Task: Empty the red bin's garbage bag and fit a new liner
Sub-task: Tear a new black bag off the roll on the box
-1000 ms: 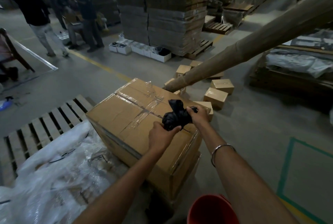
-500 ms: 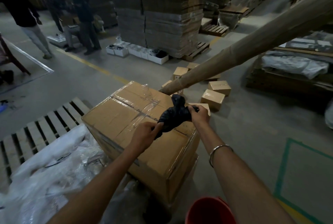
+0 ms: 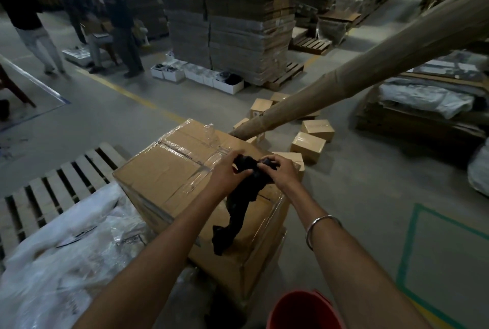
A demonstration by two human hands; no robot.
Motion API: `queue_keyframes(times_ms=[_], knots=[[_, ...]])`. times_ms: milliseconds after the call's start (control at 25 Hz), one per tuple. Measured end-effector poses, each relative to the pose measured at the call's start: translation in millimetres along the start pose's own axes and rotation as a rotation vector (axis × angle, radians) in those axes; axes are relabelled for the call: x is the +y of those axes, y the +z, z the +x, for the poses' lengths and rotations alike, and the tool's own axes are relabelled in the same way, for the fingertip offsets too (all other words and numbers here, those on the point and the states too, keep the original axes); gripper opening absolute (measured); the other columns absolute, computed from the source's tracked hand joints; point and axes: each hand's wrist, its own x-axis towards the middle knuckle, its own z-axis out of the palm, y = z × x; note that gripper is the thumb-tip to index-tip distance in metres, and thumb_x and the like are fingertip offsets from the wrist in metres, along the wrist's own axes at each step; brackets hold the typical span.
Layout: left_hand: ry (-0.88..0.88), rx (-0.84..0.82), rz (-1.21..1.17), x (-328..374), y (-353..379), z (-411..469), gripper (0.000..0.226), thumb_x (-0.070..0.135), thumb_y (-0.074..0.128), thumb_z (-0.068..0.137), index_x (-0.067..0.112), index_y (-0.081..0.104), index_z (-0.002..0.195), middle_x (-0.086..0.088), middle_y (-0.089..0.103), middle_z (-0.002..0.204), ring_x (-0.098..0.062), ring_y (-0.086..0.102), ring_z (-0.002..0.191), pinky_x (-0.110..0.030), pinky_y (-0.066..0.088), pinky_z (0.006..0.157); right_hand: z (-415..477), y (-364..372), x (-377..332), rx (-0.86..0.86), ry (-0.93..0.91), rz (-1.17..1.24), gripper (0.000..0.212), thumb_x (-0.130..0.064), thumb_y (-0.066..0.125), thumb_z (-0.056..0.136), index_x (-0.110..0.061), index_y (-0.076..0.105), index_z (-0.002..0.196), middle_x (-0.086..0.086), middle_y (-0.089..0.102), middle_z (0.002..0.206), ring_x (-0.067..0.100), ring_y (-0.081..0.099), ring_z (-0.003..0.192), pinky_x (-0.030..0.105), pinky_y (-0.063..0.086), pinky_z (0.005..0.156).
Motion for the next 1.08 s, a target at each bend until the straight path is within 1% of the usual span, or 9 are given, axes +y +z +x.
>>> queue_keyframes(times_ms=[120,320,440,600,720,800,920,1000,1080], knots=[[-0.043,0.139,-0.056,4.6,-5.7,17.8,0.023,0.010,0.067,0.086,0.019,0.076,0.105,-0.005,0.075,0.104,-0.024,0.069,0.099,-0.040,0.056,0.089,-3.7,-1.3,1.0,-0.048,0.048,0.086,0.023,-0.017,0.076,0.084,-0.011,0.071,0.106,0.009,0.065,0.110,0.022,0.063,0.102,0.033,0.063,0.066],[-0.342,0.243,-0.210,-23.0,-21.0,21.5,0.026,0.013,0.071,0.083,0.015,0.077,0.108,-0.009,0.076,0.105,-0.026,0.069,0.102,-0.040,0.055,0.095,-2.8,-16.7,1.5,-0.104,0.121,0.320,0.029,-0.010,0.076,0.083,-0.003,0.068,0.110,0.022,0.064,0.120,0.037,0.065,0.110,0.048,0.060,0.084],[-0.432,0.343,-0.306,-34.5,-14.6,17.9,0.025,0.014,0.070,0.086,0.007,0.074,0.109,-0.017,0.074,0.104,-0.031,0.069,0.101,-0.041,0.055,0.093,-4.8,-21.2,-3.3,-0.068,0.104,0.239,0.030,-0.010,0.078,0.081,-0.003,0.069,0.109,0.019,0.064,0.116,0.034,0.066,0.105,0.047,0.062,0.080],[-0.347,0.612,-0.158,-29.5,-14.8,5.8,0.021,0.018,0.056,0.096,0.003,0.069,0.105,-0.019,0.071,0.105,-0.035,0.065,0.099,-0.034,0.046,0.081,-1.8,-25.2,1.6,0.228,0.208,0.337,0.026,-0.009,0.075,0.085,-0.004,0.067,0.109,0.017,0.067,0.110,0.029,0.068,0.093,0.026,0.060,0.055],[-0.466,0.669,-0.188,-38.9,-12.9,-2.3,0.035,0.024,0.041,0.102,-0.001,0.066,0.107,-0.025,0.068,0.109,-0.040,0.063,0.102,-0.038,0.046,0.083,1.0,-22.3,2.7,0.275,0.270,0.471,0.011,-0.012,0.073,0.087,-0.012,0.067,0.096,0.017,0.067,0.110,0.029,0.069,0.095,0.026,0.060,0.058],[-0.570,0.649,-0.295,-41.8,-5.9,-12.2,0.048,0.036,0.037,0.102,0.000,0.068,0.102,-0.025,0.069,0.104,-0.040,0.066,0.094,-0.042,0.054,0.083,2.0,-17.7,-0.2,0.280,0.290,0.524,0.008,-0.016,0.071,0.089,-0.018,0.065,0.092,0.016,0.068,0.111,0.030,0.069,0.097,0.033,0.062,0.071],[-0.380,0.463,-0.481,-42.0,8.9,-34.7,0.060,0.067,0.048,0.090,0.014,0.064,0.067,-0.011,0.062,0.065,-0.024,0.060,0.053,-0.033,0.050,0.052,3.4,-12.7,-8.0,0.275,0.318,0.681,0.007,-0.018,0.068,0.092,-0.014,0.064,0.097,0.017,0.067,0.112,0.028,0.069,0.095,0.034,0.061,0.075],[-0.315,0.206,-0.536,-46.0,18.9,-48.4,0.057,0.068,0.065,0.076,0.011,0.067,0.075,-0.006,0.057,0.060,-0.014,0.051,0.043,-0.026,0.045,0.043,3.6,-13.8,-15.1,0.234,0.332,0.822,0.011,-0.016,0.065,0.094,-0.009,0.064,0.102,0.017,0.067,0.110,0.025,0.067,0.089,0.029,0.059,0.065],[-0.341,-0.029,-0.511,-54.5,24.4,-51.1,0.054,0.054,0.074,0.077,0.007,0.068,0.102,-0.006,0.060,0.069,-0.012,0.052,0.047,-0.027,0.050,0.050,-0.7,-19.1,-22.8,0.111,0.326,0.883,0.019,-0.018,0.064,0.095,-0.005,0.064,0.108,0.015,0.067,0.105,0.021,0.065,0.082,0.025,0.057,0.059]])
